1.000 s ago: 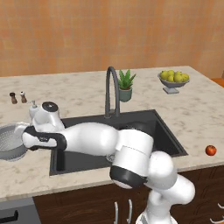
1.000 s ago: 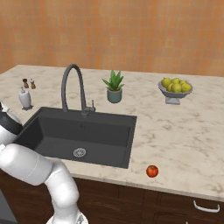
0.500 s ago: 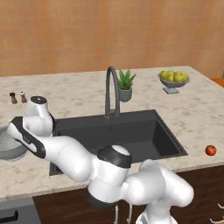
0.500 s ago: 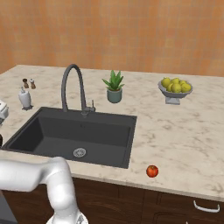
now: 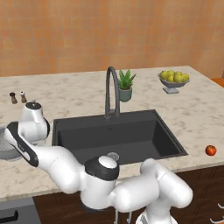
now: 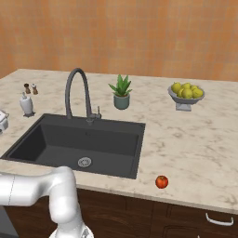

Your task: Put the colander in the sink, put the apple in the colander, and turn on the sink faucet and pour water over the colander.

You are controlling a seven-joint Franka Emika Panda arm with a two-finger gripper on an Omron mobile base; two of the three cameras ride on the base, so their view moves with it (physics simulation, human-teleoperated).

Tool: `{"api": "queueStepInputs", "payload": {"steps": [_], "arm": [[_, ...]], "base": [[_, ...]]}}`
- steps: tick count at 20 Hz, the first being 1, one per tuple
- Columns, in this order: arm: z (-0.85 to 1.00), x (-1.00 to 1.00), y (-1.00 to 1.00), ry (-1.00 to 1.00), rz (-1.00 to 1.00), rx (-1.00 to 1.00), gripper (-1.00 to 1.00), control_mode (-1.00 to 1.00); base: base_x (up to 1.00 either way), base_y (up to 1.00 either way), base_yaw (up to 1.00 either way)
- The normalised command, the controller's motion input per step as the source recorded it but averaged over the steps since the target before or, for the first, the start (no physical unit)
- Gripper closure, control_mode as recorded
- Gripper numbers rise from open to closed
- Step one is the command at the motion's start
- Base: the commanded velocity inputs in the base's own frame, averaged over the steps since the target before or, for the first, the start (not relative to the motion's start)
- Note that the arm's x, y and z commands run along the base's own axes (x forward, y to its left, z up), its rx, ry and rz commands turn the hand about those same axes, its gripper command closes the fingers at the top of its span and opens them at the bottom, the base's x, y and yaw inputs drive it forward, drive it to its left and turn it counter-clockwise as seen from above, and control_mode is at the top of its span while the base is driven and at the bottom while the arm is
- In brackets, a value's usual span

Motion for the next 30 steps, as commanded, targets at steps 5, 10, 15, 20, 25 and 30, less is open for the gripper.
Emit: {"api": "queueStepInputs", "payload": {"steps": [5,10,15,20,25,30], "arm": [[-0.12,0.09,0.06,0.02,0.00,0.00,1.00,-1.00],[0.00,-0.22,0.00,0.00,0.00,0.00,1.00,-1.00],[0.05,-0.90,-0.34,-0.05,-0.06,0.00,1.00,-1.00],[0.39,-0.94,-0.92,-0.13,-0.25,0.01,1.00,-1.00],[0.60,-0.99,-1.00,-0.13,-0.27,0.03,1.00,-1.00],[0.43,-1.00,-1.00,-0.15,-0.22,0.01,1.00,-1.00]], "base": [[0.00,0.00,0.00],[0.00,0.00,0.00],[0.00,0.00,0.00],[0.00,0.00,0.00],[0.00,0.00,0.00],[0.00,0.00,0.00]]}}
